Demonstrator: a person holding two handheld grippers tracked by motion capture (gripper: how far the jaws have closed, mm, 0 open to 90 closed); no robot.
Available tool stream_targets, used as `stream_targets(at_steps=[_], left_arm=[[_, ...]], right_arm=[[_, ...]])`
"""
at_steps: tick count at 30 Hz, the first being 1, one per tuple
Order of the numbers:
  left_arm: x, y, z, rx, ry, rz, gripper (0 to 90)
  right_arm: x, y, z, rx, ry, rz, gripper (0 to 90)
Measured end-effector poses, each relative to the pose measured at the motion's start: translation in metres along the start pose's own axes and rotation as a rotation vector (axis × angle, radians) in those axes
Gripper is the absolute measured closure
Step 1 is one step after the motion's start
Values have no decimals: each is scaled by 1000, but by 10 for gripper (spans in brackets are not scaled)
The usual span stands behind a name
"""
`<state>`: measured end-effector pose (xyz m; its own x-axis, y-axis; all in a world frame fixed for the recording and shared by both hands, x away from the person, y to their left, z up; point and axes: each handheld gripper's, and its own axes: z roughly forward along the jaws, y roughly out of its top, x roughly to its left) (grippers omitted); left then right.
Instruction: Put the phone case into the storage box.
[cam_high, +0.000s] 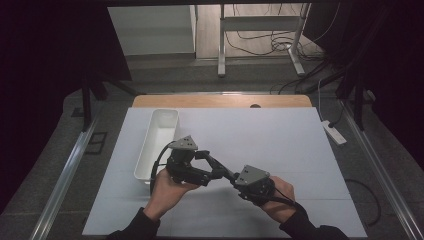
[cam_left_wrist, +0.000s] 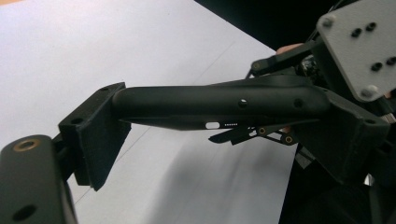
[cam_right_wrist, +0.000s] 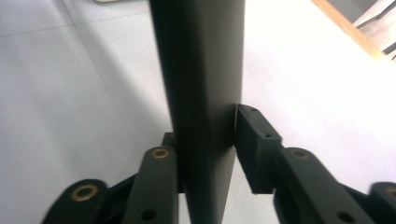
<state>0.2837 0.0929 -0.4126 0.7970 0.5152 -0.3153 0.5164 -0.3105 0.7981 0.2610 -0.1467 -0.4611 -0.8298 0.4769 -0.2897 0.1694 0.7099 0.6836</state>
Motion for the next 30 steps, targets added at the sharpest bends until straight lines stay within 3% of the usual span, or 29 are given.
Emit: stream_targets(at_steps=[6,9,14,18,21,30], left_arm=[[1,2,1,8,10,5,127],[3,1,2,3,9,-11,121],[7,1,3,-5,-12,-43,114],[12,-1,4,-14,-34,-71,113],[13,-3,6,-3,-9,-69,80],[9,-5,2,27,64,38,41]], right_arm=[[2,0,0,-1,-26,-29,772],[3,0,0,0,-41,-37,827],[6,1,-1,3,-71,-70,845],[5,2,-3,3,-84,-58,851],[3,2,-3,10,-74,-50,852],[-3,-1,-3,27,11,-12,851]])
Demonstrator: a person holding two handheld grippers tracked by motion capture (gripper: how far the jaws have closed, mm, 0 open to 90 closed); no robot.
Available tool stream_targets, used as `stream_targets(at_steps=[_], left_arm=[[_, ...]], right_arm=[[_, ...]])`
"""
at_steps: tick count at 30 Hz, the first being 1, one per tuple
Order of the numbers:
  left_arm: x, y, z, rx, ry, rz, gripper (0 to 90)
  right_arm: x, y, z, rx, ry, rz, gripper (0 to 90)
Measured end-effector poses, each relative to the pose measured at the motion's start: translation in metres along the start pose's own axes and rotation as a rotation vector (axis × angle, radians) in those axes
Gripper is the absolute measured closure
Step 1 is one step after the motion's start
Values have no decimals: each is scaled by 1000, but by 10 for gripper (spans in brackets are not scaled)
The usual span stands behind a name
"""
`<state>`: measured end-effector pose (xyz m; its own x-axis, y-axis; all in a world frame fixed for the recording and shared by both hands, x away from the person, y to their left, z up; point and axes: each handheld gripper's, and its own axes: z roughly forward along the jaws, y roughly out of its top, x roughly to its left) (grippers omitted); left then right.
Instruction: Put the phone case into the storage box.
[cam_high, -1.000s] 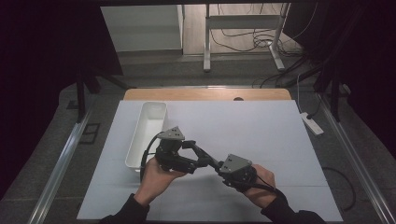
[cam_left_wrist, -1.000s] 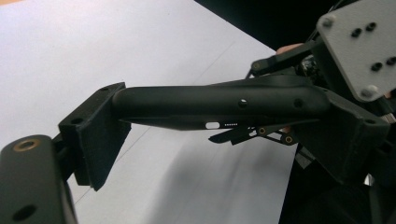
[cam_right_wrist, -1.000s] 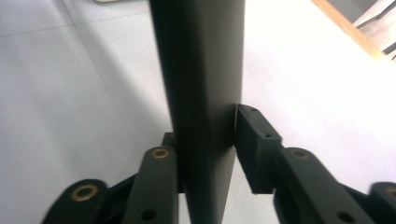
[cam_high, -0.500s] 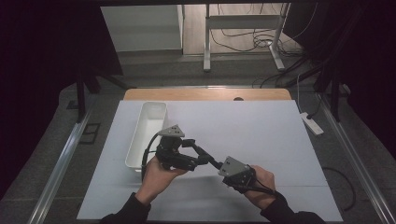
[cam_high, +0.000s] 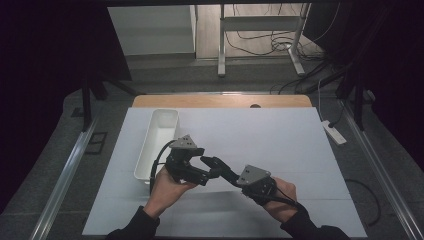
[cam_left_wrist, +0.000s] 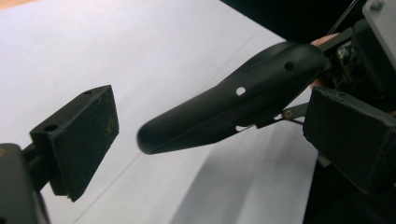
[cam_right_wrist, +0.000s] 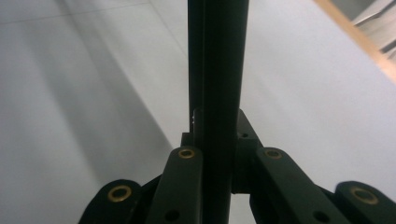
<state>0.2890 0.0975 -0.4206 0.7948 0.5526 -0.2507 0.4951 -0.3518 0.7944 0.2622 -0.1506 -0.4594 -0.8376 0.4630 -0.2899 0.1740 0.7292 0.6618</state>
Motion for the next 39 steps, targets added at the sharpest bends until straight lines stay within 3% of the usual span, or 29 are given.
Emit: stream_targets(at_steps=[4,10,22,39], left_arm=[[0,-3,-3,16,23,42,23],[2,-8,-6,20,28,67,19],[6,-17,-12,-19,19,104,0],[6,-21,-11,-40,-17,88,28]], right_arm=[[-5,-2,-1,-3,72,36,851],[-11,-4,-3,-15,156,73,850],[-21,-11,-10,-92,287,143,850],[-20,-17,-13,-129,350,179,850]])
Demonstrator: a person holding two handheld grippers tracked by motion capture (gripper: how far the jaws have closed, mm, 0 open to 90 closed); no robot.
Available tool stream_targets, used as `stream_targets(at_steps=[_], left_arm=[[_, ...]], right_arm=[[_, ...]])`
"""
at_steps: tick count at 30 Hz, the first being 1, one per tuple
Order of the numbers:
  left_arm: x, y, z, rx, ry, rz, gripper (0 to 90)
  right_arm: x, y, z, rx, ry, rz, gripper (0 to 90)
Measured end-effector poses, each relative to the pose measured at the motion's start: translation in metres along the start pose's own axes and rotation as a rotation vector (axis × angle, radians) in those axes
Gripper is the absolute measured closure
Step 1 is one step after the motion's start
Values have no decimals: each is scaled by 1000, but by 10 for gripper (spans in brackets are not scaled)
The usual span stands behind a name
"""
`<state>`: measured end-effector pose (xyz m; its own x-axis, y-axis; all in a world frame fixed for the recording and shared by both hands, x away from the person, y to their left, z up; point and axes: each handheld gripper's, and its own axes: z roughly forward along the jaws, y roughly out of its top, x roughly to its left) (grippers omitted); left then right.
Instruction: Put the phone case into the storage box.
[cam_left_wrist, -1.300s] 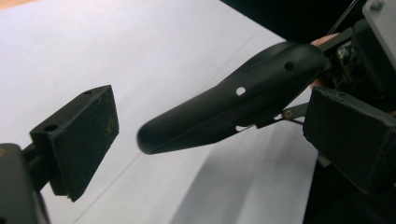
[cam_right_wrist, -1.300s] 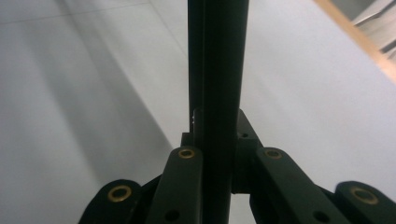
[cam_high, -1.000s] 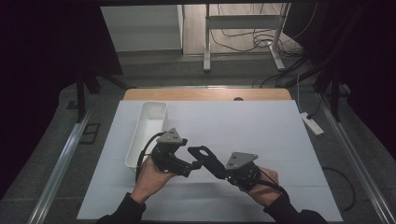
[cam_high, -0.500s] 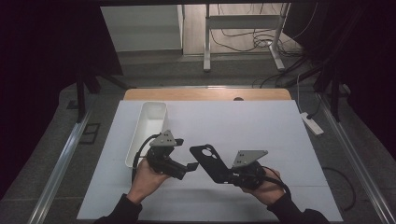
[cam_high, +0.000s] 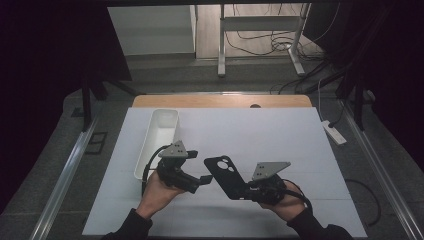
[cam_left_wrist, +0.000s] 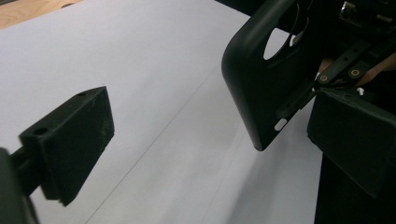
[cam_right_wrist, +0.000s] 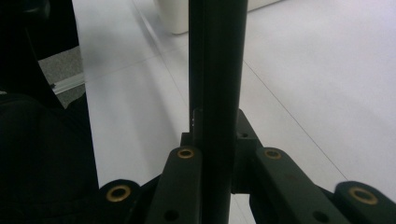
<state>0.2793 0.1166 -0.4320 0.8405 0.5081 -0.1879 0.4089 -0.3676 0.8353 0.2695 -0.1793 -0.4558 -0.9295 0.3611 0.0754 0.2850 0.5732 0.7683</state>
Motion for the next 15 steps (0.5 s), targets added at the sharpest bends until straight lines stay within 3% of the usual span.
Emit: stream_targets(at_steps=[4,5,15], left_arm=[[-2,0,0,0,-6,12,122],[-2,0,0,0,-16,11,211],[0,-2,-1,-11,-83,-8,523]], right_arm=[[1,0,0,-8,4,2,850],[1,0,0,-11,8,1,850],[2,0,1,-12,15,-2,850]])
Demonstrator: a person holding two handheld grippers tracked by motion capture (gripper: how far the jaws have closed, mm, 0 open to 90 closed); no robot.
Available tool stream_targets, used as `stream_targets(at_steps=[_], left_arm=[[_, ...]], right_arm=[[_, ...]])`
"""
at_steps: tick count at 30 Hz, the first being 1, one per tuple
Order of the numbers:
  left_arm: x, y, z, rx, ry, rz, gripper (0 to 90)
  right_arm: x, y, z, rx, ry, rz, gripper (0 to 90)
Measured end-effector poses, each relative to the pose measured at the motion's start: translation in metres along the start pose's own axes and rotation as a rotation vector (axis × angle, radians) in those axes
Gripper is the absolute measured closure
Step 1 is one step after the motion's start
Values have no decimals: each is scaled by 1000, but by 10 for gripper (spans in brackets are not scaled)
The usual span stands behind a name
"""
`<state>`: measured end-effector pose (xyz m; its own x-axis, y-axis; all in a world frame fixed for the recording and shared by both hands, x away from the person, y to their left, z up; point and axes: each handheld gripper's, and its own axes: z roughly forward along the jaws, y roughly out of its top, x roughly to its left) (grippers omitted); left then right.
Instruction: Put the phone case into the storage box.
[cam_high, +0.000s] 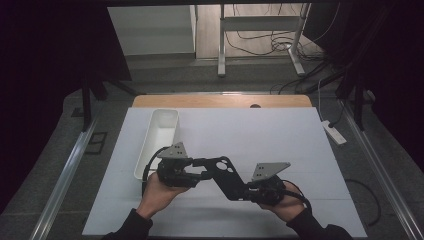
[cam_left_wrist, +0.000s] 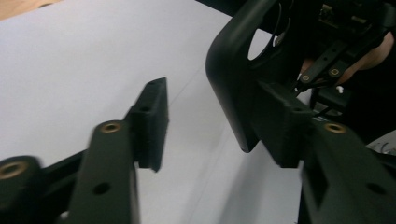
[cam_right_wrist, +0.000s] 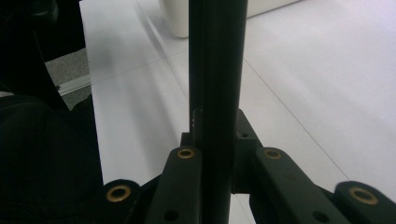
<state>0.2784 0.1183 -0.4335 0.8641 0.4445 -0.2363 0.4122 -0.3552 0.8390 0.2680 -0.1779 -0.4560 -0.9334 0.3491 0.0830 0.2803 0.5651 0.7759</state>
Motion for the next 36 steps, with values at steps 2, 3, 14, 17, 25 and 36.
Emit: stream_targets(at_steps=[2,3,14,17,25,36], left_arm=[[0,0,0,-1,-5,-2,559],[1,0,-1,-6,-12,-6,575],[3,0,-3,-18,-41,-17,740],[4,-1,-2,-17,-52,-24,763],[5,0,-3,-28,-106,-48,825],[3,4,-2,-11,-92,-47,832]], right_arm=[[0,0,0,3,1,-3,850],[0,0,0,5,-1,-3,850],[0,0,2,19,-3,-9,850],[-1,-1,2,24,-4,-9,850],[-2,-2,6,48,-15,-3,848],[-4,-3,10,68,-37,9,719]])
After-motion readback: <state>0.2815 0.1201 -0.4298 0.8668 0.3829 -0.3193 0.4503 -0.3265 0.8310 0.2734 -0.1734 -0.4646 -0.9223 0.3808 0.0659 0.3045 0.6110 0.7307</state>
